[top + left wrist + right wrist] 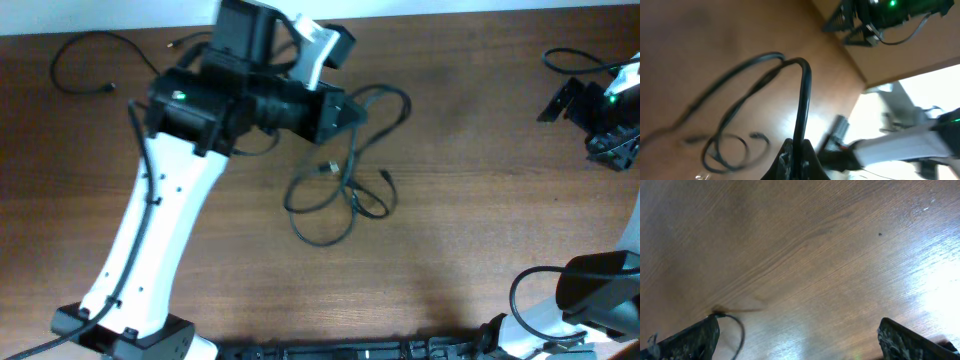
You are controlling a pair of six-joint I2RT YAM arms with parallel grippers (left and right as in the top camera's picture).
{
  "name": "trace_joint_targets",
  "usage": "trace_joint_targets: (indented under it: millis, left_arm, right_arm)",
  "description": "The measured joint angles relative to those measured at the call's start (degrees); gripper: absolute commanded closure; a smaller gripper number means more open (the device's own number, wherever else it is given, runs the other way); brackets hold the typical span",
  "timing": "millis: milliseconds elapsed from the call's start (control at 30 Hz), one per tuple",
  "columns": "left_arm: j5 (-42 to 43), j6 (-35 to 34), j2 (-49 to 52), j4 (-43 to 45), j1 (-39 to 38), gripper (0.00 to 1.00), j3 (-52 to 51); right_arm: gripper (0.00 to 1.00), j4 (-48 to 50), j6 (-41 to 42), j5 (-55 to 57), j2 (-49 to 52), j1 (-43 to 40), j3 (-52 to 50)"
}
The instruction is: Untangle cables
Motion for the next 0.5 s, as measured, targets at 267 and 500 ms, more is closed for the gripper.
trace_joint_targets:
  millis: [267, 500]
  left_arm:
    - [37.2, -32.41, 0.52, 25.14, 7.13, 1.0, -0.17]
    - [-25.35, -46.45, 0.7, 0.39, 5.33, 1.0, 0.24]
  right_arm:
    - [0.01, 0.13, 0.02, -0.04, 0.0, 0.02, 0.0]
    - [0.01, 0.09, -0.02, -0.02, 0.04, 0.0, 0.0]
